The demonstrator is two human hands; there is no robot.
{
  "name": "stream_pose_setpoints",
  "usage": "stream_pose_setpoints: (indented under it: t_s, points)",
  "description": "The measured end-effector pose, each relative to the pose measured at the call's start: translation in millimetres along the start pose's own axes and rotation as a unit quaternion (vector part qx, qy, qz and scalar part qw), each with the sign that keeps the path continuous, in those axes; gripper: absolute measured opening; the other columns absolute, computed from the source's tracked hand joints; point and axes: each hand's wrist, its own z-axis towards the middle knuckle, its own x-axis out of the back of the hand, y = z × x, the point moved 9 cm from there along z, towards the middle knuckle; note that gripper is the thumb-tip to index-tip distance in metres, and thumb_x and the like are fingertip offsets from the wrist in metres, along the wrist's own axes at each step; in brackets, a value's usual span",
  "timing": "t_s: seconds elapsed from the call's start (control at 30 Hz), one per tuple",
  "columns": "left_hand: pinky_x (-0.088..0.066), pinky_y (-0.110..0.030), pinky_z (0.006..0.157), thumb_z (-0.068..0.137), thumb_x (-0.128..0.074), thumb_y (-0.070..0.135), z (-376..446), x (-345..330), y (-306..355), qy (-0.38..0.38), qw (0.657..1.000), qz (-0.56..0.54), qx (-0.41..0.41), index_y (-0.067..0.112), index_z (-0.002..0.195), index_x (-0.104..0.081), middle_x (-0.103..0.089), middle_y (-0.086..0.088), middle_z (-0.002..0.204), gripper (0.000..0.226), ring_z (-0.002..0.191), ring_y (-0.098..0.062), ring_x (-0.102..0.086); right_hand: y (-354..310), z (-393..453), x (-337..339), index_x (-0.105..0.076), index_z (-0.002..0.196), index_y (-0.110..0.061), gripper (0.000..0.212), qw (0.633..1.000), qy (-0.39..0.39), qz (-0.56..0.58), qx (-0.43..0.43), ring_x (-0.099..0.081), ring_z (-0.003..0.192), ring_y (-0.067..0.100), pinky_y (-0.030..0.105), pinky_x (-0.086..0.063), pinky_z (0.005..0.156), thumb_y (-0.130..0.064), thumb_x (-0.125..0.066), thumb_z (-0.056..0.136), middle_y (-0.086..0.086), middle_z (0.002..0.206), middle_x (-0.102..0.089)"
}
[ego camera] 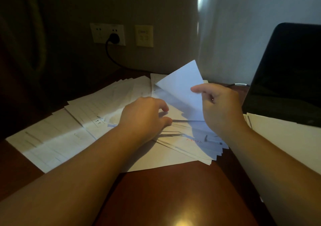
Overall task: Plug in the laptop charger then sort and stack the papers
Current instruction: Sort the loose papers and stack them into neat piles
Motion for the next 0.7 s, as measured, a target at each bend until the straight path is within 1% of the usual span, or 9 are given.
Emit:
stream_pose_setpoints:
  t_s: [0.13, 0.2, 0.3, 0.4, 0.47, 0.5, 0.57, 0.63, 0.7]
  points:
    - [-0.053, -0.032, 0.088, 0.096, -0.063, 0.036, 0.3, 1.6, 0.9, -0.009, 1.000, 0.021, -0.015, 0.030, 0.112, -0.073, -0.069, 0.004, 0.112, 0.020, 0.097, -0.016, -0.061, -3.9, 0.0, -9.4, -0.068, 0.121, -0.028, 0.031, 0.999, -0.041, -0.024, 0.010, -0.050, 0.107, -0.003, -0.002, -0.033, 0.080, -0.011, -0.058, 0.097, -0.011, 0.128, -0.063]
    - [-0.055, -0.038, 0.085, 0.098, -0.056, 0.028, -1.7, 7.2, 3.9, -0.006, 0.998, 0.054, -0.040, 0.027, 0.107, -0.073, -0.070, 0.002, 0.102, 0.020, 0.093, -0.020, -0.064, -9.2, -1.0, -12.2, -0.070, 0.118, -0.028, 0.033, 0.997, -0.053, -0.039, 0.031, -0.050, 0.104, -0.003, -0.006, -0.031, 0.078, -0.005, -0.057, 0.097, -0.009, 0.125, -0.064]
    - [-0.055, -0.043, 0.081, 0.097, -0.051, 0.027, -6.2, 17.8, 7.1, 0.015, 0.996, 0.065, -0.053, 0.024, 0.104, -0.071, -0.069, 0.001, 0.096, 0.021, 0.091, -0.023, -0.065, -11.1, -2.9, -17.7, -0.070, 0.118, -0.025, 0.031, 0.994, -0.082, -0.062, 0.038, -0.053, 0.105, 0.001, -0.006, -0.032, 0.076, -0.006, -0.055, 0.099, -0.006, 0.124, -0.066]
    - [-0.054, -0.039, 0.081, 0.096, -0.053, 0.029, -7.5, 23.9, 10.8, 0.052, 0.995, 0.055, -0.060, 0.023, 0.102, -0.072, -0.069, 0.001, 0.096, 0.020, 0.091, -0.022, -0.064, -13.8, -5.9, -25.2, -0.070, 0.120, -0.024, 0.027, 0.989, -0.114, -0.076, 0.050, -0.057, 0.106, 0.005, 0.001, -0.034, 0.078, -0.015, -0.059, 0.098, -0.006, 0.123, -0.067]
    - [-0.050, -0.020, 0.082, 0.097, -0.056, 0.029, -3.9, 23.2, 10.4, 0.058, 0.996, 0.030, -0.057, 0.026, 0.105, -0.072, -0.068, 0.004, 0.105, 0.018, 0.093, -0.016, -0.061, -20.1, -7.6, -27.6, -0.071, 0.120, -0.022, 0.026, 0.986, -0.129, -0.079, 0.072, -0.056, 0.103, 0.004, 0.004, -0.034, 0.080, -0.020, -0.063, 0.095, -0.005, 0.119, -0.069]
    - [-0.045, -0.011, 0.082, 0.098, -0.058, 0.029, -1.1, 19.8, 8.8, 0.043, 0.998, 0.023, -0.050, 0.028, 0.109, -0.072, -0.066, 0.005, 0.112, 0.019, 0.094, -0.013, -0.058, -22.8, -8.6, -29.6, -0.070, 0.121, -0.022, 0.027, 0.983, -0.141, -0.084, 0.080, -0.054, 0.101, 0.003, 0.004, -0.032, 0.080, -0.023, -0.065, 0.094, -0.006, 0.118, -0.069]
    - [-0.045, -0.011, 0.080, 0.096, -0.065, 0.033, 2.7, 14.2, 5.9, 0.015, 0.999, 0.013, -0.046, 0.031, 0.113, -0.072, -0.065, 0.006, 0.117, 0.019, 0.094, -0.011, -0.058, -24.9, -11.3, -35.3, -0.069, 0.122, -0.023, 0.030, 0.976, -0.169, -0.102, 0.095, -0.050, 0.100, 0.003, 0.005, -0.031, 0.079, -0.028, -0.067, 0.092, -0.008, 0.115, -0.067]
    - [-0.047, -0.012, 0.077, 0.094, -0.066, 0.034, 1.4, 19.4, 7.2, 0.037, 0.997, -0.003, -0.063, 0.031, 0.106, -0.073, -0.067, 0.007, 0.109, 0.014, 0.091, -0.012, -0.059, -26.8, -13.0, -39.1, -0.072, 0.116, -0.023, 0.024, 0.969, -0.180, -0.123, 0.117, -0.051, 0.095, 0.006, 0.016, -0.040, 0.077, -0.025, -0.066, 0.092, -0.007, 0.104, -0.068]
    - [-0.054, -0.034, 0.081, 0.092, -0.065, 0.026, -5.8, 35.1, 12.7, 0.110, 0.988, -0.031, -0.101, 0.026, 0.097, -0.074, -0.070, 0.003, 0.099, 0.010, 0.092, -0.019, -0.063, -26.9, -13.9, -41.2, -0.074, 0.105, -0.021, 0.017, 0.964, -0.185, -0.143, 0.130, -0.053, 0.084, 0.011, 0.029, -0.046, 0.076, -0.018, -0.062, 0.093, -0.004, 0.089, -0.065]
